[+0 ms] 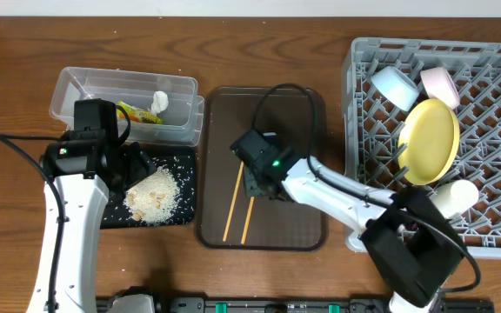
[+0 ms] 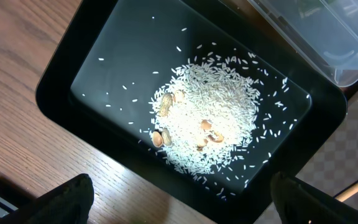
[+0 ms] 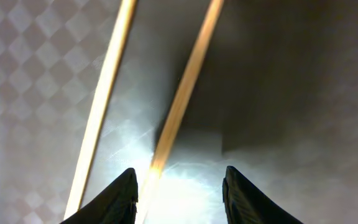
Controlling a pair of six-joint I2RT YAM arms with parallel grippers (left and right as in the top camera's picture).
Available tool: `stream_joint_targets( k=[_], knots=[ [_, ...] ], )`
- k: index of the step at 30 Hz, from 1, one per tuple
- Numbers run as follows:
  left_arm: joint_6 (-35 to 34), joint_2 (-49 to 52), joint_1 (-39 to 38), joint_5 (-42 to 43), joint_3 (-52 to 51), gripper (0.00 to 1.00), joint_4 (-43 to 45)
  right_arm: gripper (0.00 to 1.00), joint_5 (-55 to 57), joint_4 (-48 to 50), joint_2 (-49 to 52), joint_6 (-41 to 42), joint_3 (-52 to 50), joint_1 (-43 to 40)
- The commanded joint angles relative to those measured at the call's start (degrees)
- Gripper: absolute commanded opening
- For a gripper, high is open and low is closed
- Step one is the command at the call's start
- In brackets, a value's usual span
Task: Sort waste into correct bins and load items into the dishwasher rack
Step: 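Carry one chopstick with the right gripper into the dish rack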
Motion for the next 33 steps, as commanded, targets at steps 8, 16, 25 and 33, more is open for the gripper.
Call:
stream_joint_targets(
  k=[8, 16, 25, 33],
  knots=[
    [-0.1, -0.3, 0.2, -0.5, -0.2, 0.93, -0.4, 0.39, 2.1, -1.4, 6.4, -0.2, 0.8, 1.9],
    [-0.1, -0.3, 0.2, -0.5, -0.2, 0.93, -0.4, 0.09, 6.4, -5.4, 5.0, -0.1, 0.8, 0.3],
    [-0.1, -0.3, 0.2, -0.5, -0.2, 0.94, -0.6, 0.01, 6.4, -6.4, 0.4, -1.6, 0.8, -3.9],
    [-0.1, -0.3, 0.2, -0.5, -0.2, 0.93, -0.6, 0.01, 5.0, -10.6, -12.7, -12.4, 0.8, -11.3]
  ],
)
